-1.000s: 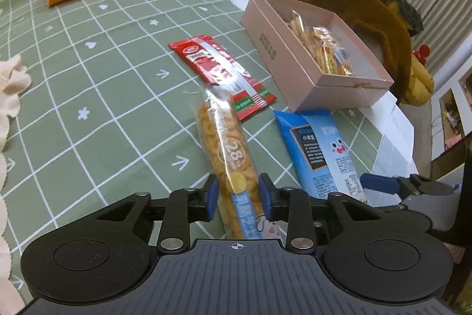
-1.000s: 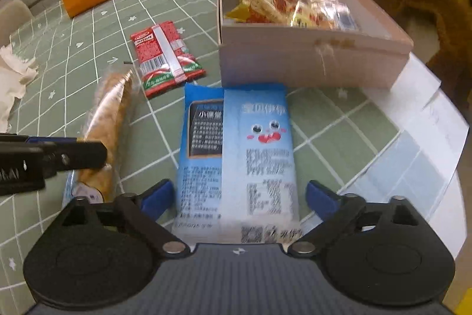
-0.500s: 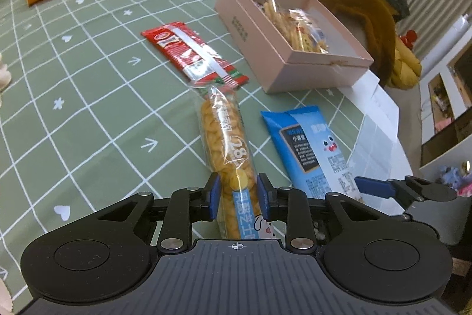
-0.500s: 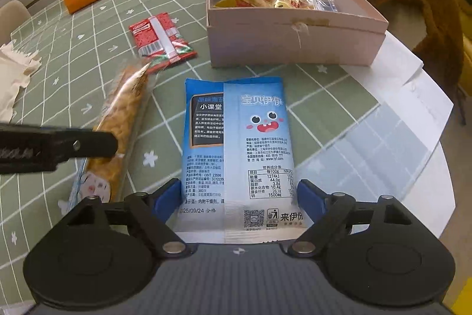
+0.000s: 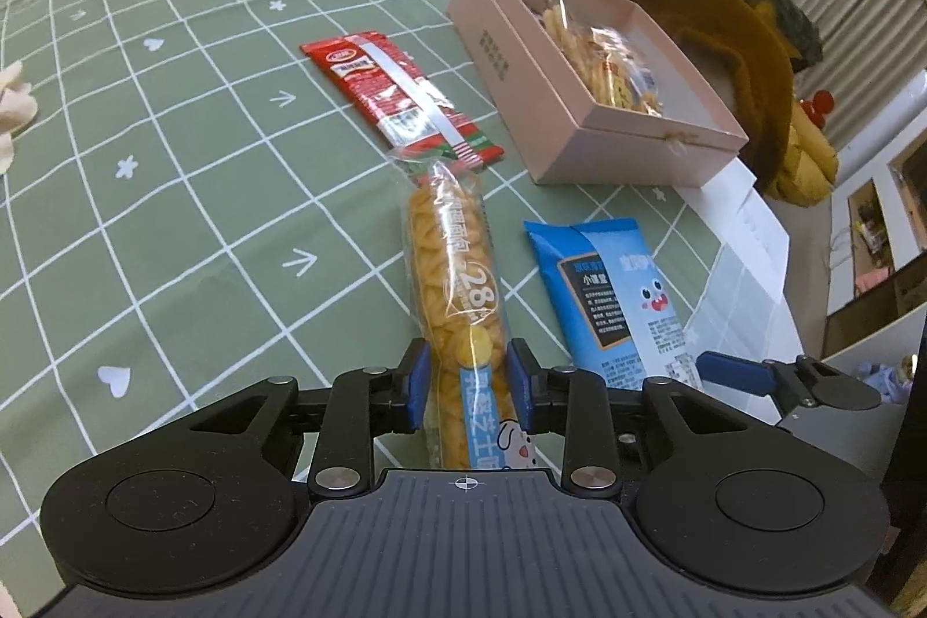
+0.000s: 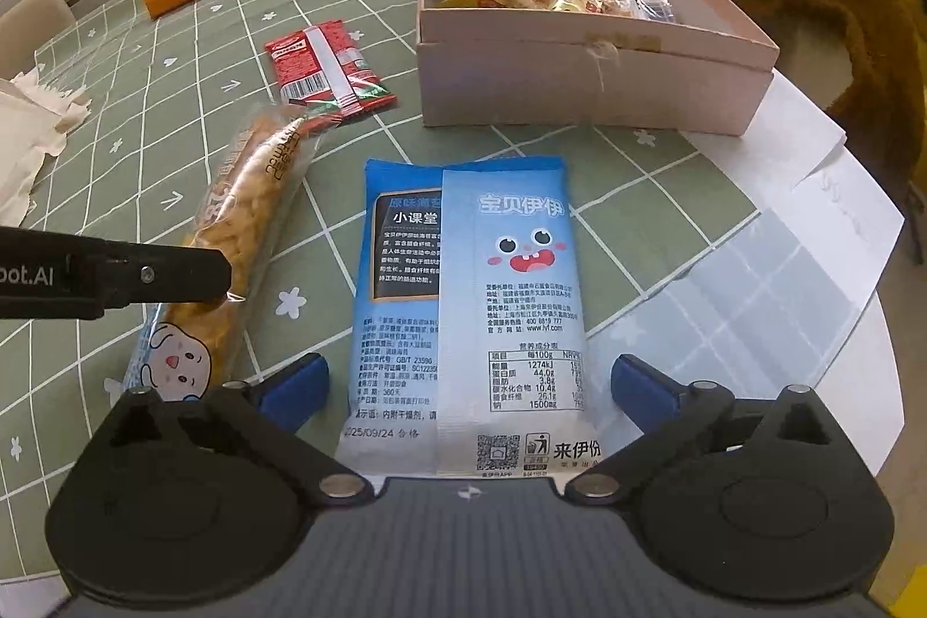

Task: Organize snacks
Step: 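Lift the biscuit stick packet with left tool while right tool lifts blue packet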

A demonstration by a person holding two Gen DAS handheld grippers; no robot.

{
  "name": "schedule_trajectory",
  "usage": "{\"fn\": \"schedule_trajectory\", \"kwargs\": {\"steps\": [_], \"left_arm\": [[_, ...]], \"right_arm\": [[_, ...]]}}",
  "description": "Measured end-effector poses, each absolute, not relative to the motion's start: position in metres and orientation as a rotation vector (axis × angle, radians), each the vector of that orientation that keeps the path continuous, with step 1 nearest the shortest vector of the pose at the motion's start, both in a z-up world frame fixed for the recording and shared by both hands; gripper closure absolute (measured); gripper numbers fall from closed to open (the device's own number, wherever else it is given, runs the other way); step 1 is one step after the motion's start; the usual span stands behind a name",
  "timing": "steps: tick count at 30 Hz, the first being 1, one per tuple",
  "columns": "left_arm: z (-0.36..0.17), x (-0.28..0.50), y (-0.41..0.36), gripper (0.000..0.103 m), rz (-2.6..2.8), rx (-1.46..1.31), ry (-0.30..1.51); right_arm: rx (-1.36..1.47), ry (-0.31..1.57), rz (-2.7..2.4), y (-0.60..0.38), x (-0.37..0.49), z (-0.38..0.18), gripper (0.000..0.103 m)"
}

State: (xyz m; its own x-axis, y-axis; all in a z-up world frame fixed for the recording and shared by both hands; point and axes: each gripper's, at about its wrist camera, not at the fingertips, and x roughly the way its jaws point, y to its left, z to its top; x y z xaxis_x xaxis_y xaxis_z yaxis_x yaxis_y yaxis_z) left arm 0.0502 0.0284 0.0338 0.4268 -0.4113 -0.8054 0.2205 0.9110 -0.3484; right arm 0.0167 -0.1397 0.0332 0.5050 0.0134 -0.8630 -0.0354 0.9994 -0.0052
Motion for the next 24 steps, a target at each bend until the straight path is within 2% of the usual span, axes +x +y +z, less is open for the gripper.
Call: {"fn": "schedule_trajectory", "kwargs": {"steps": [9,16,24], "left_arm": [[0.040,0.045,0.023,0.075,-0.405,-0.180,1.036],[0.047,0.034,0.022,0.075,-0.434,-0.164,1.022],[0.079,0.020,0.013,0.078,-0.447,-0.132,0.922]], "right_arm": [[-0.001,1.065,0.015,-0.152,0.036,0.036,0.002],[-0.022,1.074,0.028,-0.149,0.043,0.045,0.023],[-0.007,0.993,0.022,-0.153,0.015,0.081,0.027]]}}
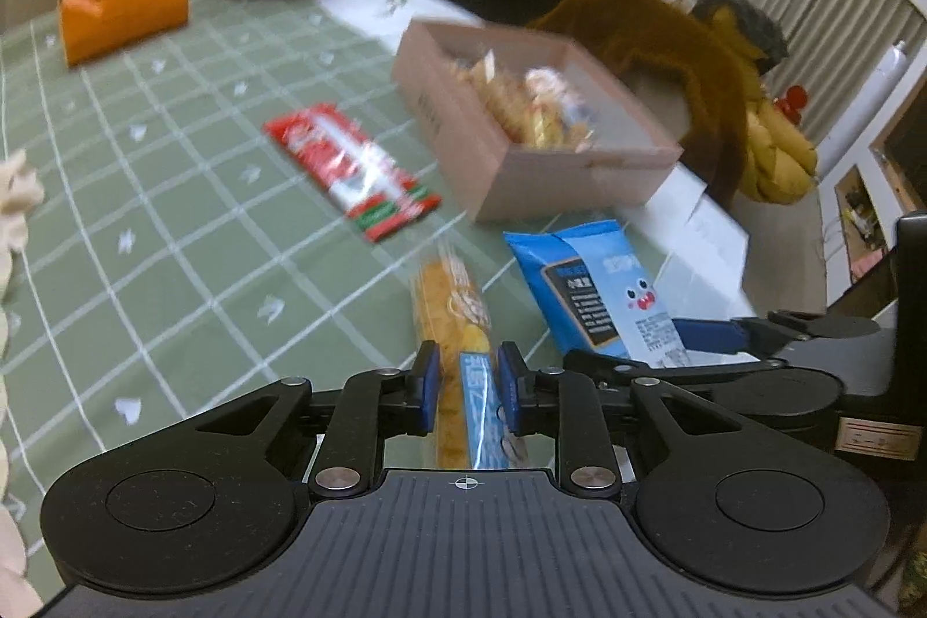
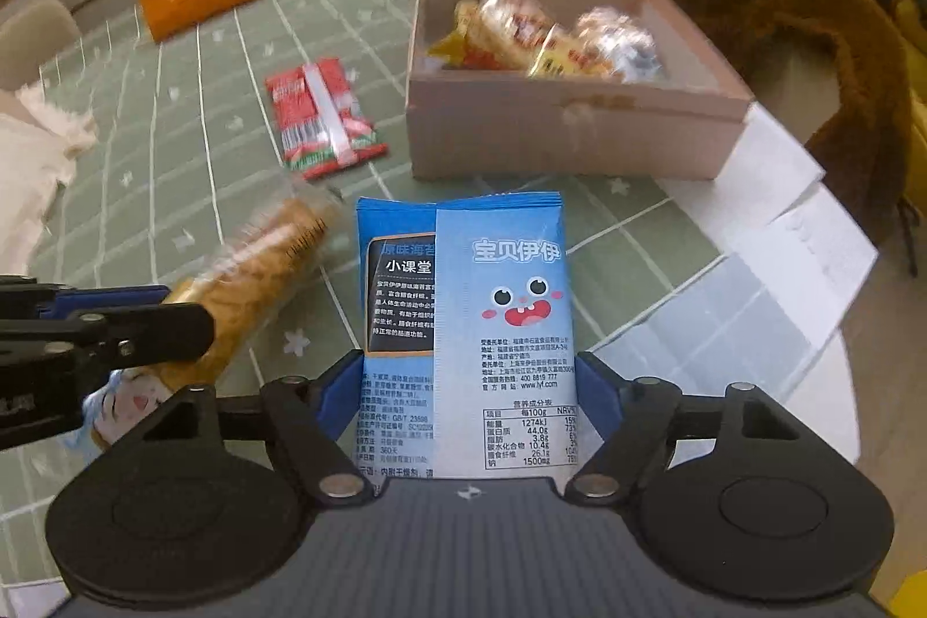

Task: Organize snacks
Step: 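Lift the biscuit stick packet with left tool while right tool lifts blue packet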

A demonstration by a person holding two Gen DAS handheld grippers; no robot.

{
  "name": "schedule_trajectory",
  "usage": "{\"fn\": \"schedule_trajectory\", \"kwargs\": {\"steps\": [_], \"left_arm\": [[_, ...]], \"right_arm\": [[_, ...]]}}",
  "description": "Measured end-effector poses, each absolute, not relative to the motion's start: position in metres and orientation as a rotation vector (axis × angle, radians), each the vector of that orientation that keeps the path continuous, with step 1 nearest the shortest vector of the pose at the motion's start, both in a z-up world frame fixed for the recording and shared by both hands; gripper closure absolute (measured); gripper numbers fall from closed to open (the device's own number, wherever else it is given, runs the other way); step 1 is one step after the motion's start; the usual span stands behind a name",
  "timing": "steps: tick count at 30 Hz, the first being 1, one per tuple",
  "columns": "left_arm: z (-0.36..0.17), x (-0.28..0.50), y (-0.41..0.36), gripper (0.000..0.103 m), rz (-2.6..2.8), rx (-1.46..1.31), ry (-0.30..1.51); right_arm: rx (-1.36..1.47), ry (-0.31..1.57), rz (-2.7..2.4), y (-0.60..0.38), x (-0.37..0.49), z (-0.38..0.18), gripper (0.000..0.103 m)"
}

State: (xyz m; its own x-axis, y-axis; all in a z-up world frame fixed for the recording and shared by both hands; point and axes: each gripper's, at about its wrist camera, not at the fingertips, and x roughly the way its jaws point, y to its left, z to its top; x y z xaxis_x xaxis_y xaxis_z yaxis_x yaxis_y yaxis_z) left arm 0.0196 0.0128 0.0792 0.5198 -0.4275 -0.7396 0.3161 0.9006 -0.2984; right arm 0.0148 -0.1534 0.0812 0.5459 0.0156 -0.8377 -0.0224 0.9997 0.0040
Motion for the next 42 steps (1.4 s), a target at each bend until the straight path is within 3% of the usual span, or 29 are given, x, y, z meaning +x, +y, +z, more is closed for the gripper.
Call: {"fn": "schedule_trajectory", "kwargs": {"steps": [3,4,9,13,20,27,36,42], "left_arm": [[0.109,0.020,-0.001,0.083,-0.468,-0.098,0.852],[0.122,0.021,-0.007,0.093,-0.482,-0.086,0.819],[0.177,0.037,-0.032,0.094,-0.537,-0.070,0.694],[0.186,0.057,-0.040,0.093,-0.533,-0.083,0.671],[0.134,0.069,-0.010,0.089,-0.453,-0.198,0.859],[0.083,0.020,-0.036,0.084,-0.416,-0.032,0.981],[0.057,0.006,-0.058,0.082,-0.338,0.133,0.996],[0.051,0.020,-0.047,0.059,-0.330,0.055,1.000]], "right_arm": [[0.026,0.898,0.019,-0.169,0.010,0.122,0.027],[0.034,0.859,0.018,-0.175,0.010,0.138,0.027],[0.062,0.660,-0.006,-0.215,0.020,0.223,0.027],[0.063,0.617,-0.013,-0.240,0.038,0.248,0.027],[0.059,0.792,0.036,-0.249,0.047,0.179,0.027],[0.126,1.007,0.023,-0.235,0.037,0.077,0.027],[0.093,1.077,0.003,-0.213,0.028,0.045,0.018],[0.059,1.078,-0.006,-0.209,0.025,0.043,0.017]]}}
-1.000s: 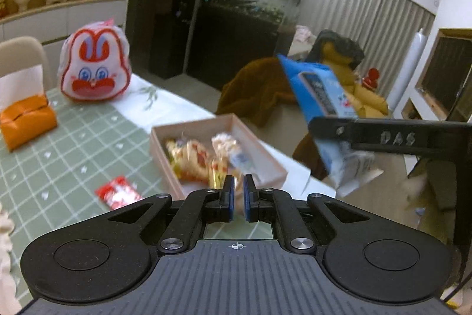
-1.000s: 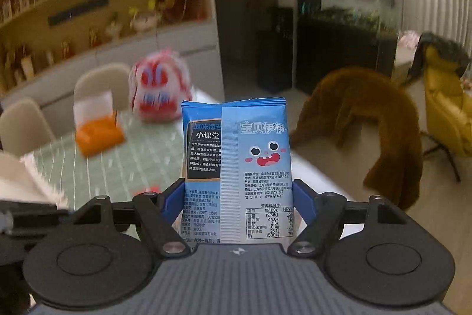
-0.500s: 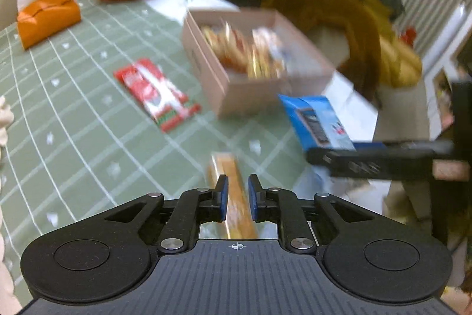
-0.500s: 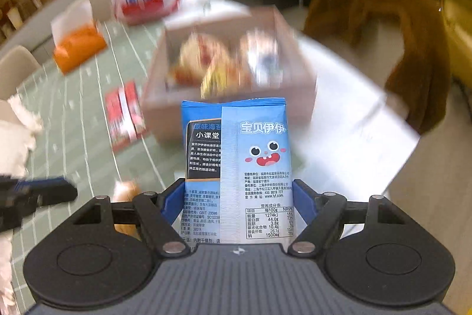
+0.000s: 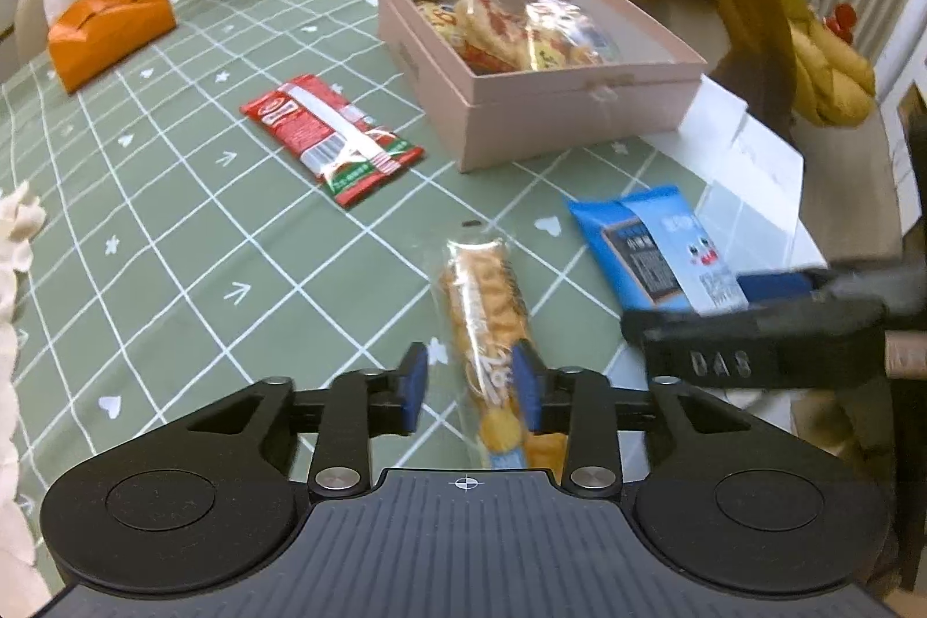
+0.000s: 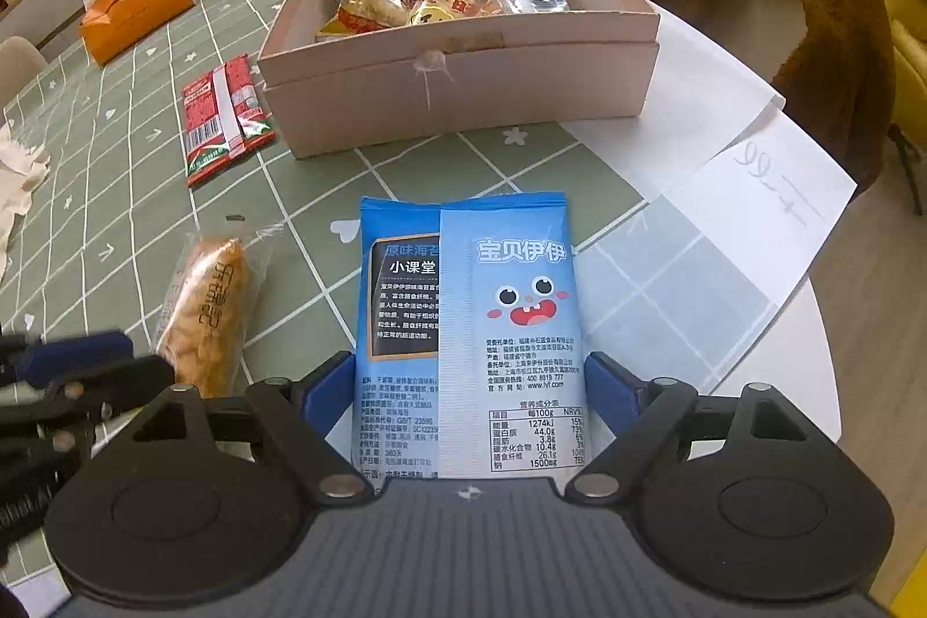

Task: Organize snacks
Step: 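Lift the biscuit stick packet with left tool while right tool lifts blue packet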

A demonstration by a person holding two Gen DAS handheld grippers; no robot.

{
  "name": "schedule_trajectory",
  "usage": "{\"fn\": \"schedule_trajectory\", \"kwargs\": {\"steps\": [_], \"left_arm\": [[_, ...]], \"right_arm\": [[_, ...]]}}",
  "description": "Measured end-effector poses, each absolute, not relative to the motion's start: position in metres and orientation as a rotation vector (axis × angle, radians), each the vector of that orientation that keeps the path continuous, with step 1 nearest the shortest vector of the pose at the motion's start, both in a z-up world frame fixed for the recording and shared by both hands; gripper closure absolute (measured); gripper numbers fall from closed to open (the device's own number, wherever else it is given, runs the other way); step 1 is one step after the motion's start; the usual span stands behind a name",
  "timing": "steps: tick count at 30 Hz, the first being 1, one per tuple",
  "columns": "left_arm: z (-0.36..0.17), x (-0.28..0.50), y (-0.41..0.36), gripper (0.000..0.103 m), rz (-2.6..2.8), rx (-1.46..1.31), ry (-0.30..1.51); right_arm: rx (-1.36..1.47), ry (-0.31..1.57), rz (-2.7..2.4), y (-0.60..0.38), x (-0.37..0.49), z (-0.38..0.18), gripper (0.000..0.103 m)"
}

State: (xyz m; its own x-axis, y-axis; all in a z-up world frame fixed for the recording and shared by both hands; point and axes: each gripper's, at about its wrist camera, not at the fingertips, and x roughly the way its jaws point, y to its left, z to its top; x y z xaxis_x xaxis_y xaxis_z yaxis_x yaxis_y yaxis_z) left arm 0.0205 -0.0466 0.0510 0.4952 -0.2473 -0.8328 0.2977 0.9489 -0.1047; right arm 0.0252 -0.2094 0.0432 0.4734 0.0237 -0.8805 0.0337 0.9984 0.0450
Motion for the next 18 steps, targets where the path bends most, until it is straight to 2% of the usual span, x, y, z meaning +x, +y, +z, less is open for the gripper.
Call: {"fn": "schedule_trajectory", "kwargs": {"steps": [2,5,8,12,16,17,18], "left_arm": [[0.048,0.027,-0.038,0.045,-0.322,0.019,1.004],[0.044,0.034,-0.027,0.035,-0.315,-0.034,1.013],[0.043,0.036,-0.019,0.043,-0.366,-0.116,1.031],[0.049,0.028,-0.021,0.043,-0.466,-0.170,1.016],[0.039,0.026,-0.036,0.042,-0.412,-0.029,1.012],[0.036,0.028,-0.035,0.034,-0.405,-0.027,1.017],[0.033,0.030,-0.034,0.033,-0.406,-0.045,1.027]], "right_arm": [[0.034,1.078,-0.009,-0.207,0.024,0.042,0.017],[0.002,1.074,-0.012,-0.204,0.021,0.041,0.016],[0.009,1.074,-0.014,-0.204,0.021,0.040,0.013],[0.016,1.076,-0.011,-0.205,0.021,0.040,0.012],[0.059,1.068,-0.013,-0.213,0.018,0.042,0.012],[0.058,1.069,-0.016,-0.215,0.018,0.042,0.012],[0.054,1.069,-0.020,-0.215,0.019,0.042,0.012]]}}
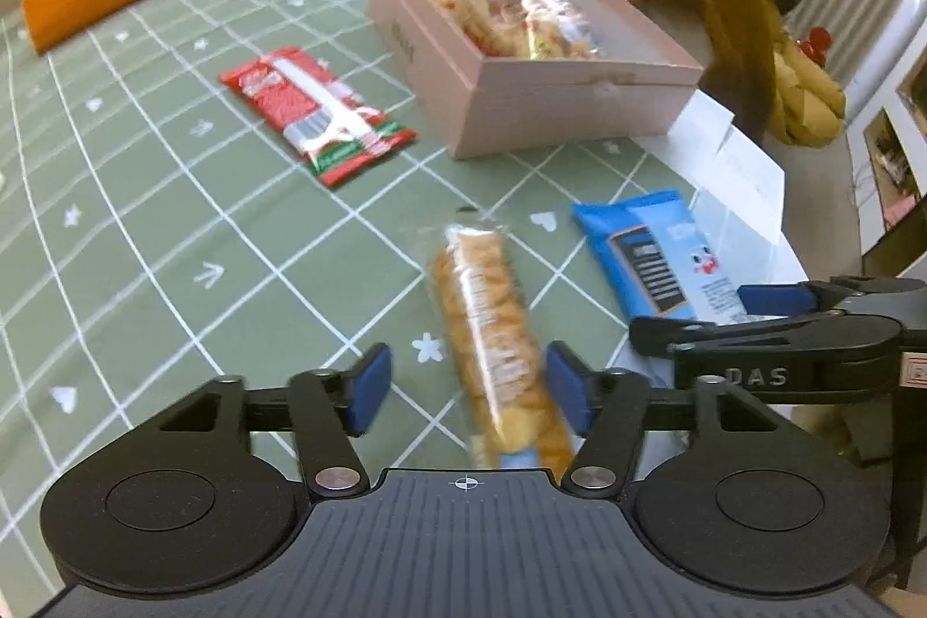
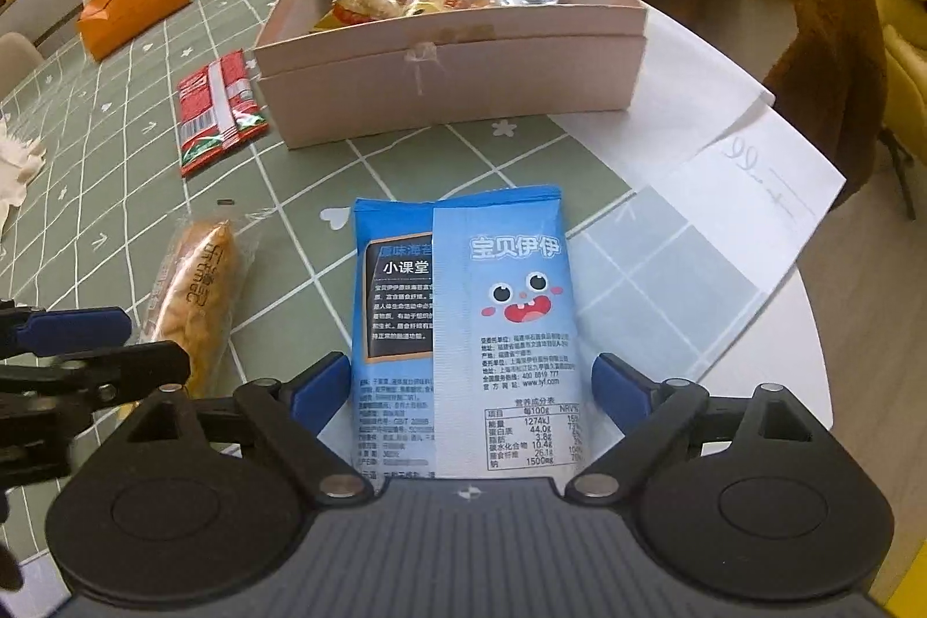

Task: Organize snacks
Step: 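Lift the biscuit stick packet with left tool while right tool lifts blue packet, then carry biscuit stick and blue packet into the pink box, open both tools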

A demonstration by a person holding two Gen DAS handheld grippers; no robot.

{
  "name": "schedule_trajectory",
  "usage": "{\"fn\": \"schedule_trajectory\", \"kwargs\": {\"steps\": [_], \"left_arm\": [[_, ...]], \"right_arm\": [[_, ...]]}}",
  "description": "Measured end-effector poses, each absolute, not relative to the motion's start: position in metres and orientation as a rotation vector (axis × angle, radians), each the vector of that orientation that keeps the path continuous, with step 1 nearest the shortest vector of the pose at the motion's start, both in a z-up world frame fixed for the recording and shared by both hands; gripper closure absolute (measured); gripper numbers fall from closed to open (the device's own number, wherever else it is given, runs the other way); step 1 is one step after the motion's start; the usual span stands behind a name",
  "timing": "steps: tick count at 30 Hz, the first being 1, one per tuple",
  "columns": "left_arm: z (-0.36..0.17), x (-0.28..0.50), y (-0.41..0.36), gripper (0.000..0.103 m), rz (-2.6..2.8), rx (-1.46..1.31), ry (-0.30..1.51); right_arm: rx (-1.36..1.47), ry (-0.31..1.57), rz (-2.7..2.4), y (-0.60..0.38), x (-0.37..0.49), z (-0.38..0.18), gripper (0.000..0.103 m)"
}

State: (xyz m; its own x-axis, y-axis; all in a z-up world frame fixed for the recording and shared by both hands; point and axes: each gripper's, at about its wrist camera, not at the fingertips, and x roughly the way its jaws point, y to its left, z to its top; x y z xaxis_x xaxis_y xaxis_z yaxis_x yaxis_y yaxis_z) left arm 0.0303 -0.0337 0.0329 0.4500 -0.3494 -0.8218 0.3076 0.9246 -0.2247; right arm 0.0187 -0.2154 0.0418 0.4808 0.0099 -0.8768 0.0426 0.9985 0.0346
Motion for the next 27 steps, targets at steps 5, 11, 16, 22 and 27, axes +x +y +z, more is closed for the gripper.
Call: {"fn": "schedule_trajectory", "kwargs": {"steps": [5,11,16,22,27], "left_arm": [[0.026,0.034,-0.044,0.046,-0.453,-0.029,1.011],[0.040,0.027,-0.039,0.070,-0.448,-0.053,0.924],[0.118,0.047,-0.030,0.071,-0.535,-0.176,0.756],[0.198,0.153,-0.049,0.070,-0.601,-0.229,0.694],[0.155,0.261,-0.066,0.067,-0.563,-0.318,0.963]], "right_arm": [[0.005,1.051,-0.016,-0.210,0.026,0.040,0.017],[0.022,1.031,0.061,-0.217,0.021,0.067,0.028],[0.038,0.849,0.085,-0.239,0.028,0.146,0.028],[0.029,0.736,0.085,-0.259,0.120,0.206,0.023],[0.145,0.884,0.111,-0.285,0.199,0.174,0.017]]}}
